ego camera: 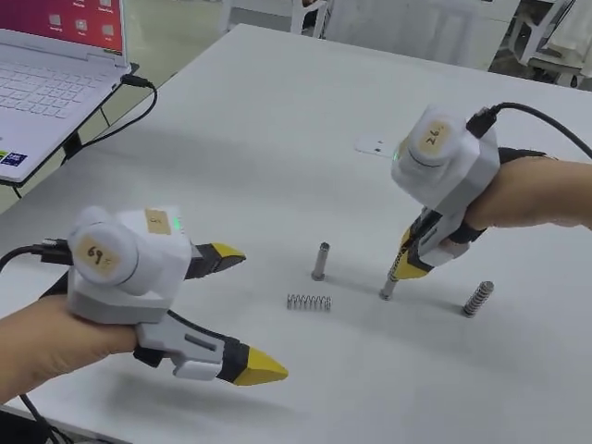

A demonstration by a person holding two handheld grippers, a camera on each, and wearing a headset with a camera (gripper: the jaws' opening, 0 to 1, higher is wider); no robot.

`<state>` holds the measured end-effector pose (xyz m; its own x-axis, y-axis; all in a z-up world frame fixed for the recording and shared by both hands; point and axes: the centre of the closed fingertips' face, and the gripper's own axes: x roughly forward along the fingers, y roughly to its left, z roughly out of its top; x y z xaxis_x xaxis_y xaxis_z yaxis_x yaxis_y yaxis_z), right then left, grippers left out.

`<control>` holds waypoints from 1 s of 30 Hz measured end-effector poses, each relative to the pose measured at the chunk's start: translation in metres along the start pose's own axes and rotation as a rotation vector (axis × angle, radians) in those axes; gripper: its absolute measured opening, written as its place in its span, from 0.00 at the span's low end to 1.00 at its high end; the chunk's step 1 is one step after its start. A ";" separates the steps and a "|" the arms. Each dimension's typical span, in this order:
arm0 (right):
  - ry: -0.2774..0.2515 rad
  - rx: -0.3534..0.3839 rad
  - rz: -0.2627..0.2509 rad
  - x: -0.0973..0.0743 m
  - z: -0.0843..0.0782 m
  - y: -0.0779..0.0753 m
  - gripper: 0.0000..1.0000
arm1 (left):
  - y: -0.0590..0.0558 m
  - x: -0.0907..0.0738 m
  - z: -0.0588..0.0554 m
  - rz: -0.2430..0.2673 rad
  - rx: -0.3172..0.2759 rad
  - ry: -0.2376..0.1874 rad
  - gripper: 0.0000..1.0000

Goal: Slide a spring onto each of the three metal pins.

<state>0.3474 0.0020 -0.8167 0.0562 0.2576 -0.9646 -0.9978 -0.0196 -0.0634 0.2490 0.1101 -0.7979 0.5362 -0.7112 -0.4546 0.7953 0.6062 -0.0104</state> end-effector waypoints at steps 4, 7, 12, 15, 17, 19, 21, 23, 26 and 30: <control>0.004 0.011 0.002 0.010 -0.001 0.001 0.09 | -0.001 0.000 0.001 -0.002 0.001 -0.001 0.84; 0.009 0.017 0.004 0.015 -0.001 0.003 0.09 | -0.002 0.000 0.001 -0.008 0.002 0.001 0.83; 0.020 0.021 0.002 0.021 -0.003 0.003 0.09 | -0.003 0.000 -0.001 -0.010 0.001 0.005 0.82; 0.020 0.031 0.003 0.024 -0.004 0.003 0.09 | -0.003 0.000 -0.001 -0.010 0.002 0.007 0.82; 0.027 0.033 0.006 0.026 -0.006 0.004 0.09 | -0.003 0.000 -0.002 -0.010 0.001 0.008 0.81; 0.020 0.039 0.005 0.025 -0.005 0.004 0.09 | -0.003 0.000 -0.002 -0.010 0.001 0.009 0.81; 0.020 0.042 0.005 0.025 -0.006 0.004 0.09 | -0.003 0.000 -0.003 -0.011 0.001 0.010 0.81; 0.020 0.043 0.005 0.024 -0.005 0.004 0.09 | -0.003 0.001 -0.003 -0.013 0.002 0.012 0.81; 0.020 0.045 0.003 0.024 -0.006 0.004 0.09 | -0.003 0.002 -0.002 -0.016 0.002 0.009 0.81; 0.021 0.042 0.000 0.024 -0.006 0.004 0.10 | -0.003 0.003 -0.002 -0.020 0.004 0.010 0.81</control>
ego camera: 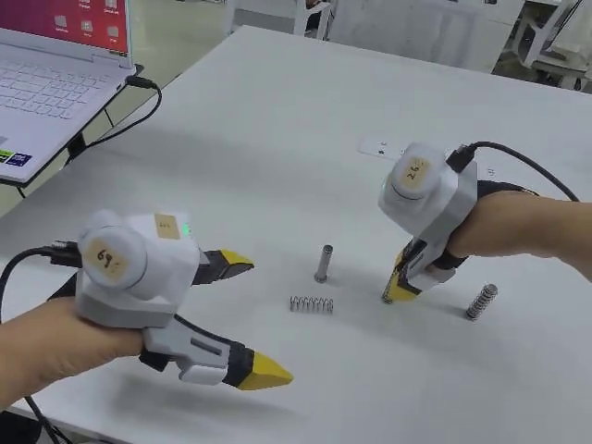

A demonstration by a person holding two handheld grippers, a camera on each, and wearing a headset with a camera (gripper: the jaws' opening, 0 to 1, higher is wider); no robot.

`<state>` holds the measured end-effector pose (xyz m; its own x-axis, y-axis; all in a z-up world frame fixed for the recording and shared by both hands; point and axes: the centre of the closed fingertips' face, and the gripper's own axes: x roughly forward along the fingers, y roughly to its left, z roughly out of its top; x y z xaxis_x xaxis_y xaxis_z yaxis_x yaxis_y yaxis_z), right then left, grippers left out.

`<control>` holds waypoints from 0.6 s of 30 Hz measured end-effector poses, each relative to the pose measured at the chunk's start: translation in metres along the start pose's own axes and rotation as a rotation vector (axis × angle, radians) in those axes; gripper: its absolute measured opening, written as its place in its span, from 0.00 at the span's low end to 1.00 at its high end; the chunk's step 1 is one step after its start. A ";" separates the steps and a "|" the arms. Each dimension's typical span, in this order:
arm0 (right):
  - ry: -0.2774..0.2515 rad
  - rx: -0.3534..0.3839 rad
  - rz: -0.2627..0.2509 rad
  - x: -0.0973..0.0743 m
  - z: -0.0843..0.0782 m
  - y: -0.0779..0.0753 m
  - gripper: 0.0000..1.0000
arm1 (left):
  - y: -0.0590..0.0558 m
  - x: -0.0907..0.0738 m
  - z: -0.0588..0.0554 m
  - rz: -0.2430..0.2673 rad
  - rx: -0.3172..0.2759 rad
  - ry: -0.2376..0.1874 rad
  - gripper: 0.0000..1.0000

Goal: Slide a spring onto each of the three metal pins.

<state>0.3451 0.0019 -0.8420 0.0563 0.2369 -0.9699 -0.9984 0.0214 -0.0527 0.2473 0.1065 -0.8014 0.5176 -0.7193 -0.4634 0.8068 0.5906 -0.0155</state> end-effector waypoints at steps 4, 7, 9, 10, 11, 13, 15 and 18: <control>-0.003 0.002 0.004 0.000 0.000 0.001 0.13 | -0.001 -0.001 0.000 0.000 -0.001 0.003 0.80; -0.007 0.000 0.002 0.000 0.001 0.001 0.15 | -0.001 -0.001 -0.001 0.001 -0.002 0.004 0.80; -0.015 -0.003 0.000 -0.001 0.003 0.001 0.16 | 0.000 -0.001 -0.002 0.001 -0.002 0.005 0.80; -0.019 -0.005 -0.002 -0.001 0.004 0.000 0.17 | 0.000 -0.001 -0.002 0.001 -0.002 0.004 0.80; -0.023 -0.007 -0.004 -0.002 0.005 0.000 0.17 | 0.000 -0.001 -0.002 0.001 -0.003 0.004 0.80; -0.032 -0.012 -0.008 -0.003 0.007 0.000 0.18 | 0.000 -0.001 -0.003 0.000 -0.001 0.005 0.80; -0.037 -0.016 -0.008 -0.004 0.008 0.001 0.18 | 0.000 0.000 -0.003 -0.001 0.000 0.005 0.80; -0.046 -0.026 -0.013 -0.005 0.011 0.002 0.19 | 0.000 0.000 -0.003 -0.002 0.000 0.005 0.80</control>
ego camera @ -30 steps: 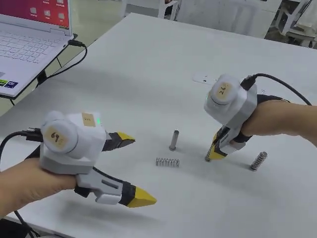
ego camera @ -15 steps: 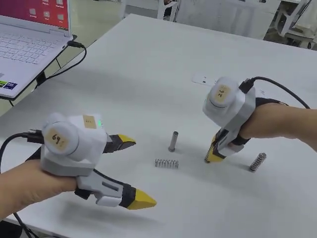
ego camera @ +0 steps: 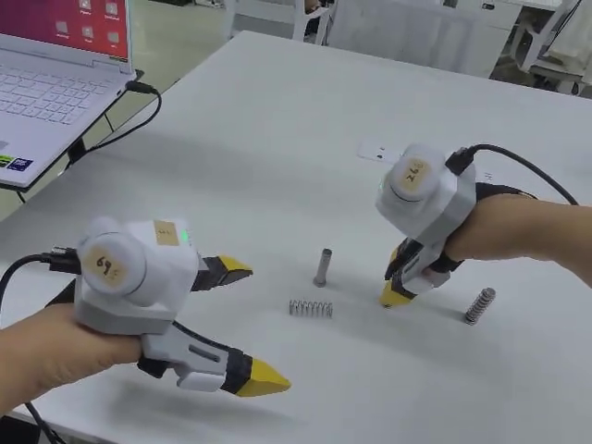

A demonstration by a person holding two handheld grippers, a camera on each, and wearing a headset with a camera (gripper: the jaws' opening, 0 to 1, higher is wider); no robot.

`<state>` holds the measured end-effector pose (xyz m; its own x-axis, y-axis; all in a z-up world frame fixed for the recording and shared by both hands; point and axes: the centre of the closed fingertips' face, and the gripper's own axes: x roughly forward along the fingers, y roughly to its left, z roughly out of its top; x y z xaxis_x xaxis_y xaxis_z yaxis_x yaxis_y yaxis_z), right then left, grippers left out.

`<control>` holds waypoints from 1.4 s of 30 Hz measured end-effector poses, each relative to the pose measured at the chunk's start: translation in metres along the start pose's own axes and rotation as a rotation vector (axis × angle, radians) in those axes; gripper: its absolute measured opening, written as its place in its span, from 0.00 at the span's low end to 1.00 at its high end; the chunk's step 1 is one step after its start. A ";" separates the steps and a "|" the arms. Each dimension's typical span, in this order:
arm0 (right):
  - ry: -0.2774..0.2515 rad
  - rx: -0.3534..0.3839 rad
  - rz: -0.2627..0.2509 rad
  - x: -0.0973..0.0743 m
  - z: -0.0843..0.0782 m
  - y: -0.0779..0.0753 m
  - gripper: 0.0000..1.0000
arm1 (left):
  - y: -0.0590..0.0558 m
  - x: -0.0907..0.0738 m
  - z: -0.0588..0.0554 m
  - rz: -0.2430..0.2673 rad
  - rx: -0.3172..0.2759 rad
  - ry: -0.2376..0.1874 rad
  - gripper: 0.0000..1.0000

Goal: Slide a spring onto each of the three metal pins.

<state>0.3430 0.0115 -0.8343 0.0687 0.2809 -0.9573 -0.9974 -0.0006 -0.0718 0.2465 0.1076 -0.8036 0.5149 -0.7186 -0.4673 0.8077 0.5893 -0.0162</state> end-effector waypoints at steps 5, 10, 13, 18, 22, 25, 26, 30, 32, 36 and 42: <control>-0.018 -0.021 -0.008 -0.004 0.009 0.003 0.19 | 0.000 0.000 -0.001 -0.001 0.002 0.000 0.80; -0.028 -0.051 -0.003 -0.005 0.021 0.009 0.19 | -0.001 -0.001 -0.001 0.000 0.001 -0.001 0.80; -0.033 -0.069 0.003 -0.003 0.027 0.009 0.19 | -0.001 -0.001 -0.001 0.002 0.000 -0.003 0.80; -0.041 -0.094 0.026 -0.001 0.038 0.020 0.18 | -0.003 -0.003 0.000 0.005 -0.001 -0.003 0.79; -0.036 -0.121 0.039 0.002 0.043 0.028 0.17 | -0.006 -0.004 0.001 0.006 -0.001 -0.003 0.79; -0.033 -0.143 0.049 0.005 0.048 0.034 0.16 | -0.007 -0.006 0.002 0.007 -0.001 -0.005 0.79; -0.033 -0.146 0.052 0.007 0.050 0.035 0.16 | -0.008 -0.006 0.003 0.007 -0.001 -0.005 0.79; -0.028 -0.160 0.063 0.013 0.054 0.040 0.15 | -0.006 -0.007 0.001 0.007 -0.001 -0.004 0.79; -0.031 -0.172 0.062 0.016 0.057 0.041 0.15 | -0.005 -0.007 0.000 0.008 -0.002 -0.005 0.78; -0.028 -0.178 0.068 0.022 0.060 0.043 0.15 | -0.003 -0.008 -0.003 0.011 -0.007 -0.004 0.78; -0.012 -0.174 0.078 0.033 0.057 0.042 0.14 | 0.000 -0.009 -0.006 0.015 -0.012 -0.006 0.78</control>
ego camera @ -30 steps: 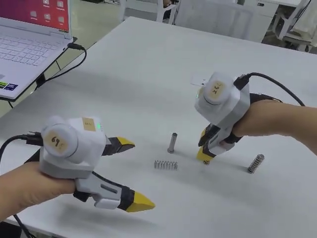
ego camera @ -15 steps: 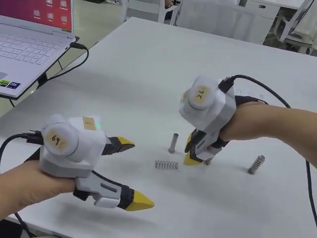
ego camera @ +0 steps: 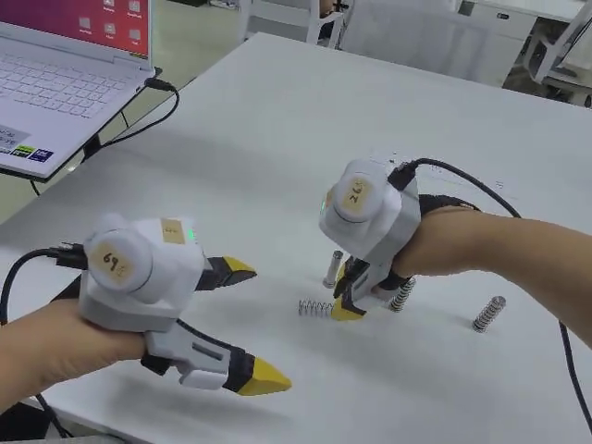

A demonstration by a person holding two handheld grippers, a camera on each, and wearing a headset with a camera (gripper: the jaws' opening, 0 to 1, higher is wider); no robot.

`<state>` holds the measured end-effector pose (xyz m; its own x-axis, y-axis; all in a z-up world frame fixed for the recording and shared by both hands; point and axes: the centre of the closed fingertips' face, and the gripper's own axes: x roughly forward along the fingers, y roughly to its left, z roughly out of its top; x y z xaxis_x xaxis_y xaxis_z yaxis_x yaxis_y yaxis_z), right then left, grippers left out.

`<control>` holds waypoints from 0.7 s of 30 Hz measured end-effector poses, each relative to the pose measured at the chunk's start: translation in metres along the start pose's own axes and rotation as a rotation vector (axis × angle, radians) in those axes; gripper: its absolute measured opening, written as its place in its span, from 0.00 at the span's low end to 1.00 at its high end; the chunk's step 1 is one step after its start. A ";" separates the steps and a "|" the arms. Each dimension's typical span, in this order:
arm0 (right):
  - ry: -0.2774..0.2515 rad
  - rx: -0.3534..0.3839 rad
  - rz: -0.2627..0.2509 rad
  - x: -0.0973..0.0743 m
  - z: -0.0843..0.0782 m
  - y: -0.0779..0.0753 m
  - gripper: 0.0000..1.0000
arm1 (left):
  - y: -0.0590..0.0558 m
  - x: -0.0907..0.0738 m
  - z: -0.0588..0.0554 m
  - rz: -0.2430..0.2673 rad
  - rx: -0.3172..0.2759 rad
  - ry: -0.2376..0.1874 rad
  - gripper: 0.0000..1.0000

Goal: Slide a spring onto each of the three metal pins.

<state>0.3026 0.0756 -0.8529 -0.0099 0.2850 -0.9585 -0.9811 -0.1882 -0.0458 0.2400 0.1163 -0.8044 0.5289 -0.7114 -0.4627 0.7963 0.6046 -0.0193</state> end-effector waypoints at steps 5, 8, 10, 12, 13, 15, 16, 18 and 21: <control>0.005 -0.002 0.006 0.004 -0.002 0.001 0.14 | 0.002 -0.001 -0.003 0.004 -0.005 0.003 0.78; 0.007 -0.005 0.004 0.006 -0.003 0.000 0.13 | 0.002 -0.001 -0.004 0.004 -0.007 0.004 0.77; 0.010 -0.010 0.000 0.007 -0.003 0.000 0.13 | 0.002 -0.001 -0.004 0.005 -0.007 0.003 0.77; 0.010 -0.013 0.001 0.008 -0.003 -0.001 0.13 | 0.002 -0.001 -0.003 0.004 -0.008 0.003 0.77; 0.011 -0.013 0.002 0.008 -0.003 0.000 0.13 | 0.002 -0.001 -0.003 0.003 -0.008 0.003 0.77; 0.013 -0.016 0.001 0.009 -0.003 -0.001 0.12 | 0.002 0.000 -0.003 0.002 -0.007 0.005 0.77; 0.015 -0.017 0.003 0.010 -0.003 -0.001 0.12 | 0.001 0.000 -0.003 0.002 -0.007 0.005 0.77; 0.014 -0.013 0.008 0.009 -0.003 0.000 0.11 | 0.001 -0.001 -0.003 0.002 -0.008 0.005 0.77; 0.014 -0.011 0.012 0.009 -0.003 0.000 0.11 | 0.001 -0.002 -0.003 0.002 -0.010 0.005 0.76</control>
<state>0.3034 0.0757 -0.8626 -0.0192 0.2690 -0.9629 -0.9786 -0.2022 -0.0369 0.2394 0.1195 -0.8068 0.5289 -0.7085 -0.4672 0.7923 0.6095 -0.0275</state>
